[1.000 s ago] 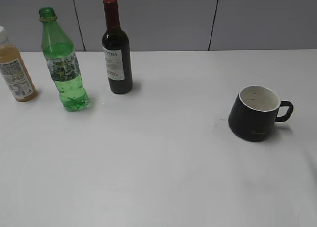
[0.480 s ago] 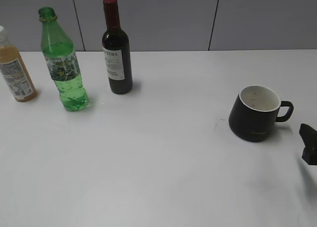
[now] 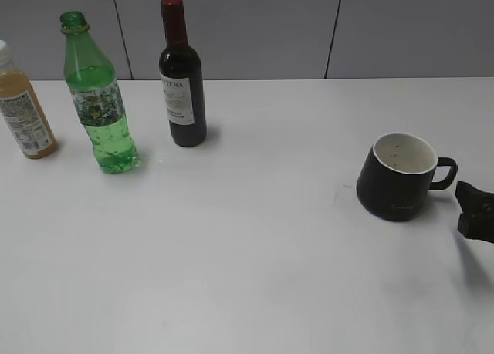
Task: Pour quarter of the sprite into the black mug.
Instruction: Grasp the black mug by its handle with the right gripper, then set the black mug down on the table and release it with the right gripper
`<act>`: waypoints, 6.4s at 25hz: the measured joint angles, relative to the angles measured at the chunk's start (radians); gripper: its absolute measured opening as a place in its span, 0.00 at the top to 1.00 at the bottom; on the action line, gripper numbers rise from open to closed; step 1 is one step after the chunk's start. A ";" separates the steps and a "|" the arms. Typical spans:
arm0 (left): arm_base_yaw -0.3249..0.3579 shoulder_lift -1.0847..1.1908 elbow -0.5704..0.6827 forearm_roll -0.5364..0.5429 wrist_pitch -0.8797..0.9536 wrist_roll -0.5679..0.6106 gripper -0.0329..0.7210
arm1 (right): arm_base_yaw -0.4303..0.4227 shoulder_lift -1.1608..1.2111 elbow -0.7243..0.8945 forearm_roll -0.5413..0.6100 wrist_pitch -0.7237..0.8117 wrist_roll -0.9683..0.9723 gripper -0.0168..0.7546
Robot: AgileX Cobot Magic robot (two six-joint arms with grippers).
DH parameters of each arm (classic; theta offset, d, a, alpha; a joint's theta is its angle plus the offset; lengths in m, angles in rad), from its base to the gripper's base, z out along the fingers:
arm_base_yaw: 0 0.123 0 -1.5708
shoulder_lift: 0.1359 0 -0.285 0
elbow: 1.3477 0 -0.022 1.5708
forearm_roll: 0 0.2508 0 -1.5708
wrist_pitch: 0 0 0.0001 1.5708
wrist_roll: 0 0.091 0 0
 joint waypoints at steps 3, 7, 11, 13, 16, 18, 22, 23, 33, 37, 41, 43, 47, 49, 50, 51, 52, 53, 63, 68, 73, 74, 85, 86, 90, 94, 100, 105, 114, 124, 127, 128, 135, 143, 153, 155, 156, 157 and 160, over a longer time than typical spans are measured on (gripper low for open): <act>0.000 0.000 0.000 0.000 0.000 0.000 0.24 | 0.000 0.002 -0.017 0.001 -0.002 0.000 0.21; 0.000 0.000 0.000 0.000 0.000 0.000 0.24 | 0.000 0.041 -0.029 0.010 -0.006 -0.001 0.21; 0.000 0.000 0.000 0.000 0.000 0.000 0.24 | 0.000 0.080 -0.050 0.012 -0.006 -0.001 0.21; 0.000 0.000 0.000 0.000 0.000 0.000 0.24 | 0.000 0.088 -0.063 0.013 -0.006 -0.001 0.21; 0.000 0.000 0.000 0.000 0.000 0.000 0.24 | 0.000 0.104 -0.080 0.013 -0.007 -0.001 0.21; 0.000 0.000 0.000 0.000 0.000 0.000 0.24 | 0.000 0.117 -0.087 0.017 -0.007 -0.001 0.21; 0.000 0.000 0.000 0.000 0.000 0.000 0.24 | 0.000 0.145 -0.109 0.023 -0.007 0.008 0.21; 0.000 0.000 0.000 0.000 0.000 0.000 0.24 | 0.000 0.151 -0.115 0.024 -0.007 0.011 0.21; 0.000 0.000 0.000 0.000 0.000 0.000 0.24 | 0.000 0.189 -0.159 0.030 -0.007 0.014 0.21; 0.000 0.000 0.000 0.000 0.000 0.000 0.24 | 0.000 0.195 -0.167 0.034 -0.007 0.014 0.21; 0.000 0.000 0.000 0.000 0.000 0.000 0.24 | 0.000 0.220 -0.181 0.035 -0.008 0.014 0.21; 0.000 0.000 0.000 0.000 0.000 0.000 0.24 | 0.000 0.230 -0.188 0.035 -0.008 0.014 0.21; 0.000 0.000 0.000 0.000 0.000 0.000 0.24 | 0.000 0.252 -0.208 0.035 -0.008 0.014 0.21; 0.000 0.000 0.000 0.000 0.000 0.000 0.24 | 0.000 0.256 -0.212 0.035 -0.008 0.014 0.21; 0.000 0.000 0.000 0.000 0.000 0.000 0.24 | 0.000 0.257 -0.214 0.035 -0.008 0.014 0.21; 0.000 0.000 0.000 0.000 0.000 0.000 0.24 | 0.000 0.258 -0.216 0.035 -0.008 0.014 0.21; 0.000 0.000 0.000 0.000 0.000 0.000 0.24 | -0.003 0.258 -0.218 0.035 -0.008 0.014 0.21; 0.000 0.000 0.000 0.000 0.000 0.000 0.24 | -0.008 0.258 -0.220 0.033 -0.008 0.014 0.21; 0.000 0.000 0.000 0.000 0.000 0.000 0.24 | -0.062 0.258 -0.224 -0.033 -0.008 0.008 0.21; 0.000 0.000 0.000 0.000 0.000 0.000 0.24 | -0.069 0.275 -0.257 -0.054 -0.008 0.005 0.21; 0.000 0.000 0.000 0.000 0.000 0.000 0.24 | -0.069 0.329 -0.292 -0.088 -0.008 0.018 0.21; 0.000 0.000 0.000 0.000 0.000 0.000 0.24 | -0.069 0.335 -0.298 -0.089 -0.010 0.020 0.21; 0.000 0.000 0.000 0.000 0.000 0.000 0.24 | -0.069 0.355 -0.331 -0.095 -0.011 0.020 0.24; 0.000 0.000 0.000 0.000 0.000 0.000 0.24 | -0.069 0.357 -0.332 -0.095 -0.011 0.020 0.25; 0.000 0.000 0.000 0.000 0.000 0.000 0.24 | -0.069 0.358 -0.332 -0.097 -0.011 0.020 0.30; 0.000 0.000 0.000 0.000 0.000 0.000 0.24 | -0.069 0.358 -0.332 -0.097 -0.011 0.019 0.39; 0.000 0.000 0.000 0.000 0.000 0.000 0.24 | -0.069 0.358 -0.332 -0.111 -0.012 0.019 0.58; 0.000 0.000 0.000 0.000 0.000 0.000 0.24 | -0.069 0.358 -0.332 -0.111 -0.012 0.019 0.68; 0.000 0.000 0.000 0.000 0.000 0.000 0.24 | -0.069 0.358 -0.334 -0.116 -0.014 0.017 0.91; 0.000 0.000 0.000 0.000 0.000 0.000 0.24 | -0.071 0.291 -0.320 -0.206 0.031 0.033 0.92; 0.000 0.000 0.000 0.000 0.000 0.000 0.24 | -0.071 0.233 -0.309 -0.268 0.038 0.087 0.92; 0.000 0.000 0.000 0.000 0.000 0.000 0.24 | -0.071 0.214 -0.306 -0.294 0.038 0.103 0.92; 0.000 0.000 0.000 0.000 0.000 0.000 0.24 | -0.070 0.140 -0.317 -0.527 0.039 0.177 0.92; 0.000 0.000 0.000 0.000 0.000 0.000 0.24 | 0.005 0.138 -0.447 -0.813 0.045 0.262 0.92; 0.000 0.000 0.000 0.000 0.000 0.000 0.24 | 0.142 0.167 -0.711 -1.169 0.036 0.539 0.93; 0.000 0.000 0.000 0.000 0.000 0.000 0.24 | 0.162 0.207 -0.778 -1.246 0.035 0.598 0.93; 0.000 0.000 0.000 0.000 0.000 0.000 0.24 | 0.175 0.233 -0.814 -1.282 0.036 0.620 0.93; 0.000 0.000 0.000 0.000 0.000 0.000 0.24 | 0.189 0.256 -0.849 -1.306 0.037 0.642 0.93; 0.000 0.000 0.000 0.000 0.000 0.000 0.24 | 0.230 0.340 -0.953 -1.358 0.036 0.690 0.93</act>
